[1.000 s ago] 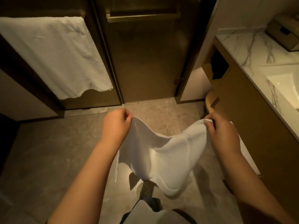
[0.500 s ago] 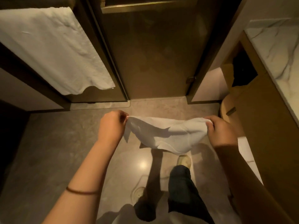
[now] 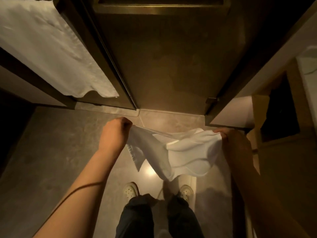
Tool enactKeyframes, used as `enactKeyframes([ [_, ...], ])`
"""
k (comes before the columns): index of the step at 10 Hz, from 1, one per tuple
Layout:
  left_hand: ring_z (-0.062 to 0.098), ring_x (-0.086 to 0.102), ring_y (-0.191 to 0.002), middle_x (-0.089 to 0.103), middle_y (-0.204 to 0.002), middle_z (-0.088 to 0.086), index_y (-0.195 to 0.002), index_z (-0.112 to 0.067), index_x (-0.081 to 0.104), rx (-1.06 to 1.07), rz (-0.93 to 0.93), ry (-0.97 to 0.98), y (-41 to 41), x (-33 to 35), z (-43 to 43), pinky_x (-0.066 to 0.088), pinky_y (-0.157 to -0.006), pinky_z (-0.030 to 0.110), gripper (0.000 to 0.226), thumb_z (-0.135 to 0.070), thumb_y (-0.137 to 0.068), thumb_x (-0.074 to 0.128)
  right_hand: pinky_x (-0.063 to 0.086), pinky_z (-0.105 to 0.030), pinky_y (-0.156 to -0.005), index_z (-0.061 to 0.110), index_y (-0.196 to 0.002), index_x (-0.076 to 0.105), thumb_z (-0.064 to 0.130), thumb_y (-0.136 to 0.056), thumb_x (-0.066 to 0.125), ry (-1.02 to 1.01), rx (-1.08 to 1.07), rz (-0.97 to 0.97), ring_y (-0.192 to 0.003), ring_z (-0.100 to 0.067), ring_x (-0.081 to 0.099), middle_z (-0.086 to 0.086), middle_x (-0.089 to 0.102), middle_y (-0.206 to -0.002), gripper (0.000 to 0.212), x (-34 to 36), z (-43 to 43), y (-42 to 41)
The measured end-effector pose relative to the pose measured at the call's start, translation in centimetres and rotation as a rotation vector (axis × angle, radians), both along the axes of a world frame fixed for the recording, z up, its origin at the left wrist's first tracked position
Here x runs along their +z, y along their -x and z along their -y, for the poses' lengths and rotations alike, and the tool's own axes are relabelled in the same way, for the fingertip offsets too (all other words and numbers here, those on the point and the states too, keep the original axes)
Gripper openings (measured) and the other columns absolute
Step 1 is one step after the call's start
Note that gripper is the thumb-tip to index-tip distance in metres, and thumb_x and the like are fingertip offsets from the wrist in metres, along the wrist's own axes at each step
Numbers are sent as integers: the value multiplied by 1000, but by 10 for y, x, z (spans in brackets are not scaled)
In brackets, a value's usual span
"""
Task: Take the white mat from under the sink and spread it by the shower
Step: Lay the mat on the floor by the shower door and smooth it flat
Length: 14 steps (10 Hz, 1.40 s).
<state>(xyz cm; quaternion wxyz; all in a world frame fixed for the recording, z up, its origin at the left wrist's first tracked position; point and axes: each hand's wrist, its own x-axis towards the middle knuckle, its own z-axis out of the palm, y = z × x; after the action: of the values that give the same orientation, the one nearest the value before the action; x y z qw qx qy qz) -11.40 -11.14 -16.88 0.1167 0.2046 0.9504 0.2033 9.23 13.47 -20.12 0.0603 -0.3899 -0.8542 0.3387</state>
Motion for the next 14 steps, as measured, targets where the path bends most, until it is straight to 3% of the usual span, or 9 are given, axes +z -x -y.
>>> enactKeyframes([
  [2,33,65,-87,72,-95,14,-99,-10,71,-66,-119,-12,63,-35,-39,46,-71,34,19,-15,-90,56,45,-39,-78,15,-105,68,9,-90,42,-59,-43,-56,-91,-29,58,-9,64,-99,30,-37,-48,45],
  [4,35,64,-87,72,-93,15,-96,-9,71,-163,-186,-45,124,-90,-66,52,-74,44,18,-13,-88,55,42,-36,-73,16,-104,67,12,-90,40,-176,-84,-117,-86,-27,57,-8,63,-95,31,-90,-69,84],
  [6,35,64,-82,71,-88,14,-90,-9,70,-183,-198,-45,168,-232,-67,50,-67,39,14,-7,-84,58,35,-28,-74,18,-108,66,12,-92,41,-217,-54,-130,-88,-12,49,1,60,-98,31,-223,-67,123],
  [7,32,63,-80,70,-88,13,-92,-10,70,-199,-184,-43,182,-337,-61,47,-67,35,13,-6,-84,59,44,-36,-81,16,-107,65,9,-91,51,-234,-19,-21,-96,-25,58,-9,64,-108,22,-321,-59,136],
  [8,25,62,-83,69,-93,10,-96,-11,69,-204,-131,-36,194,-444,-52,51,-73,36,15,-7,-86,59,42,-31,-82,19,-102,65,10,-88,57,-276,69,58,-92,-25,61,-8,66,-106,19,-420,-51,139],
  [9,25,62,-81,70,-92,9,-95,-14,69,-258,-109,10,199,-538,-44,49,-68,34,14,-11,-86,60,42,-26,-69,24,-97,65,12,-86,56,-290,185,89,-76,-14,54,-1,64,-95,19,-503,-53,136],
  [10,23,63,-77,72,-88,5,-89,-16,71,-343,-79,21,203,-612,-41,45,-63,31,13,-12,-85,60,50,-35,-60,21,-92,69,5,-82,59,-350,344,126,-68,-24,60,-5,64,-88,20,-572,-59,136],
  [12,18,63,-81,72,-89,1,-89,-18,73,-454,-49,40,211,-706,-39,52,-71,35,11,-15,-86,62,48,-35,-65,30,-89,69,6,-85,58,-346,430,190,-73,-21,60,2,65,-86,27,-676,-57,145],
  [14,20,65,-84,73,-92,1,-92,-18,73,-555,-5,96,195,-759,-20,49,-71,31,13,-20,-87,61,40,-21,-69,31,-101,65,19,-91,51,-257,567,260,-85,-12,59,7,62,-97,20,-733,-15,131],
])
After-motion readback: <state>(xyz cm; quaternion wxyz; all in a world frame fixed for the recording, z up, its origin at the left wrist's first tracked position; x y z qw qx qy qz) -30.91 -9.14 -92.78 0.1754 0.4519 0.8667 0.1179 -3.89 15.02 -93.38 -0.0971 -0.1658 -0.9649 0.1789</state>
